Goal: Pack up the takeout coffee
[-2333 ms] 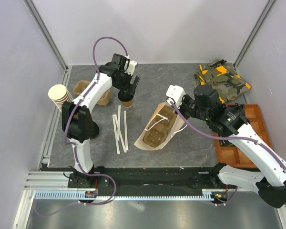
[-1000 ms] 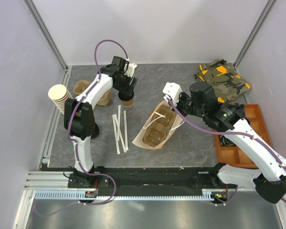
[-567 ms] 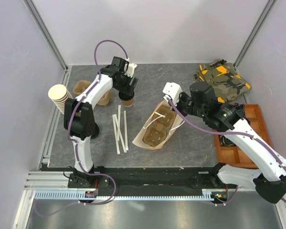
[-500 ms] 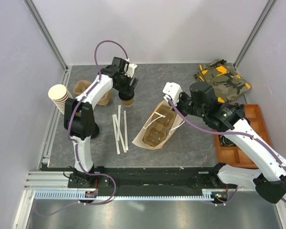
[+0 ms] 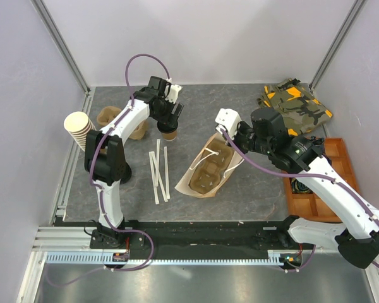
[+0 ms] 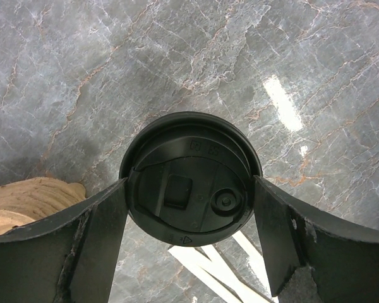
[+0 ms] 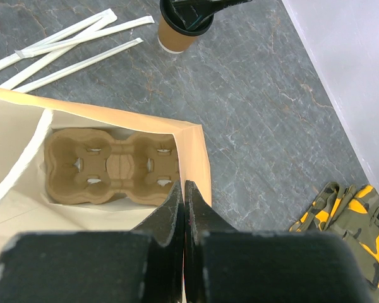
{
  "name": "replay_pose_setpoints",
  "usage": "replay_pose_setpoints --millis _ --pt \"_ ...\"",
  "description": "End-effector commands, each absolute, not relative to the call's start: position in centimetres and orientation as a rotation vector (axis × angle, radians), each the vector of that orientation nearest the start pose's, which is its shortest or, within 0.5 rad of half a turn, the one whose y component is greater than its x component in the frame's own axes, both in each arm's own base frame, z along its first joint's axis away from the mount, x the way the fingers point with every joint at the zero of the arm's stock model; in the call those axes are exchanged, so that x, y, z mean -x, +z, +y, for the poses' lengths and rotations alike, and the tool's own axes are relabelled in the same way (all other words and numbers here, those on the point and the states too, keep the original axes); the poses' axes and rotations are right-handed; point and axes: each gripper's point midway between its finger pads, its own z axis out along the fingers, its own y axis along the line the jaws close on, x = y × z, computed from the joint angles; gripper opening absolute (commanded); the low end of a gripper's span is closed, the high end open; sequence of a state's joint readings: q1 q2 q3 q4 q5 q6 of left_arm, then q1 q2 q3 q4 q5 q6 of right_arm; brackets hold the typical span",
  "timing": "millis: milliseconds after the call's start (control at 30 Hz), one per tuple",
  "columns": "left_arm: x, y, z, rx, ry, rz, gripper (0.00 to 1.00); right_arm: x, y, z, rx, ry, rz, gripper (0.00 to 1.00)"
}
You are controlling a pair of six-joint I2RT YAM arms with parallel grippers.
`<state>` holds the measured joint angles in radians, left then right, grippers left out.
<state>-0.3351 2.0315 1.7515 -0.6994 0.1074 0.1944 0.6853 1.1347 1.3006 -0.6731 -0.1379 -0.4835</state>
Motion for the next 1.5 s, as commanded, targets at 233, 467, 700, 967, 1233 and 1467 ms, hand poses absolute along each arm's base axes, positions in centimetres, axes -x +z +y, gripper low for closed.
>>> replay_pose_setpoints --millis 233,467,700,967,1233,1467 --pt "-43.8 5.6 -15.1 -0.802 -0.093 2.601 0.79 -26.5 31.4 22.4 1.198 0.272 1.663 0.0" --pt "-43.8 7.3 -15.6 -0.815 -0.124 2.557 0.67 -26.6 31.5 22.6 1.205 0.276 1.653 0.0" --pt "-43.4 9.4 -15.7 -0.828 -0.139 2.523 0.58 -26.7 31.5 22.9 1.215 0.28 1.648 0.0" --pt "-43.0 11.2 -15.7 -0.826 -0.153 2.501 0.52 -26.6 31.2 23.1 1.228 0.293 1.65 0.0" --pt "-42.5 13.8 -16.3 -0.833 -0.2 2.458 0.45 -26.5 30.9 23.4 1.242 0.304 1.639 0.0" --pt "-41.9 16.9 -16.9 -0.841 -0.255 2.386 0.42 -26.1 31.3 23.9 1.271 0.332 1.592 0.0"
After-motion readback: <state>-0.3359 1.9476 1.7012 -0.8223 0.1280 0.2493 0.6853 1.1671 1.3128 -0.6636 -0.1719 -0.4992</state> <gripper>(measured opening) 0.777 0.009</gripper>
